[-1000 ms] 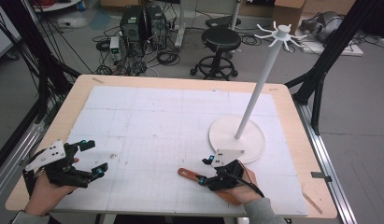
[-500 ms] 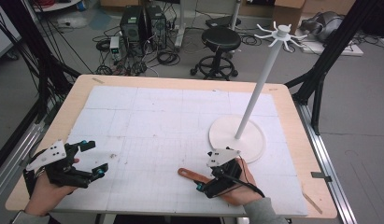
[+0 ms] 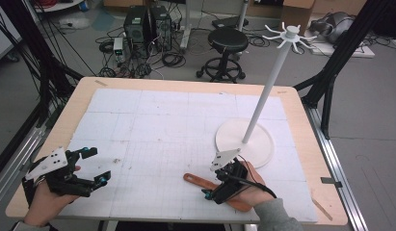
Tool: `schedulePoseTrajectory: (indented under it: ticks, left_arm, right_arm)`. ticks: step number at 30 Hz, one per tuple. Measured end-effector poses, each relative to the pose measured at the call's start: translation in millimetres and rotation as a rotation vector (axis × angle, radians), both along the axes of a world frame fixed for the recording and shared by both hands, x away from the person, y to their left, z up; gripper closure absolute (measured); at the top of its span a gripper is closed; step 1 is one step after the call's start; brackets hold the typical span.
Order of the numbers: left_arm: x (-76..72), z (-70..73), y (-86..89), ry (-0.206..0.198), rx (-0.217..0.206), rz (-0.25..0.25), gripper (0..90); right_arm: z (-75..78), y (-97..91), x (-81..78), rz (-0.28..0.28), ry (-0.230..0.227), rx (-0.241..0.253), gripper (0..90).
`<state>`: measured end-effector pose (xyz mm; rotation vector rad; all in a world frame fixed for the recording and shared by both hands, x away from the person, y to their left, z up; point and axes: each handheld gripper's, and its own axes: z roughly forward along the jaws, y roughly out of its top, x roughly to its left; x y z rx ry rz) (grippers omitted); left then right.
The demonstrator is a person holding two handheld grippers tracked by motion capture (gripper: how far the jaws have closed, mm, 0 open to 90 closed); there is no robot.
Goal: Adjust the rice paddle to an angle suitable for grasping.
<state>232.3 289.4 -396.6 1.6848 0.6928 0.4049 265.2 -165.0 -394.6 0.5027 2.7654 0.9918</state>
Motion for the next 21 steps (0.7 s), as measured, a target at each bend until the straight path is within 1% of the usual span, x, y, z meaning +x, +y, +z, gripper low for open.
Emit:
schedulePoseTrajectory:
  ticks: [1, 3, 4, 6, 8, 9, 10, 15, 16, 19, 21]
  left_arm:
    - [-1.1, 0.1, 0.5, -0.001, -0.003, 0.001, 1.8]
    - [-3.1, 0.5, 2.4, -0.009, 0.000, 0.003, 1.8]
    - [-4.2, 0.8, 3.2, -0.008, -0.002, 0.006, 1.8]
    - [-5.7, 1.5, 5.2, -0.012, -0.004, 0.010, 1.8]
    - [-7.3, 1.5, 6.6, -0.012, -0.006, 0.017, 1.8]
    - [-7.9, 1.2, 7.1, -0.012, -0.006, 0.019, 1.8]
    - [-8.7, 0.9, 7.8, -0.010, -0.003, 0.020, 1.8]
    - [-13.1, 0.1, 11.3, -0.006, 0.000, 0.034, 1.8]
    - [-14.0, 0.1, 12.4, -0.005, 0.001, 0.037, 1.8]
    - [-16.6, 0.3, 15.2, -0.005, -0.001, 0.046, 1.8]
    - [-18.2, 0.3, 17.2, -0.006, 0.000, 0.052, 1.8]
  right_arm:
    - [-0.7, 1.9, 0.1, 0.003, 0.013, -0.004, 6.9]
    - [-2.0, 4.7, 0.0, 0.033, 0.022, -0.017, 11.8]
    - [-2.3, 6.2, 0.2, 0.041, 0.021, -0.025, 14.2]
    - [-3.3, 9.0, 1.7, 0.050, 0.015, -0.039, 14.9]
    - [-3.6, 11.0, 2.1, 0.036, 0.025, -0.052, 16.7]
    - [-4.0, 11.6, 4.2, 0.045, 0.012, -0.060, 17.8]
    - [-4.4, 12.0, 4.5, 0.037, 0.020, -0.068, 19.0]
    - [-6.6, 15.1, 9.7, 0.033, 0.040, -0.098, 24.9]
    - [-6.8, 15.9, 9.9, 0.028, 0.053, -0.107, 25.6]
    - [-9.4, 18.7, 12.5, 0.041, 0.056, -0.128, 28.3]
    - [-11.0, 20.7, 13.6, 0.046, 0.070, -0.141, 29.5]
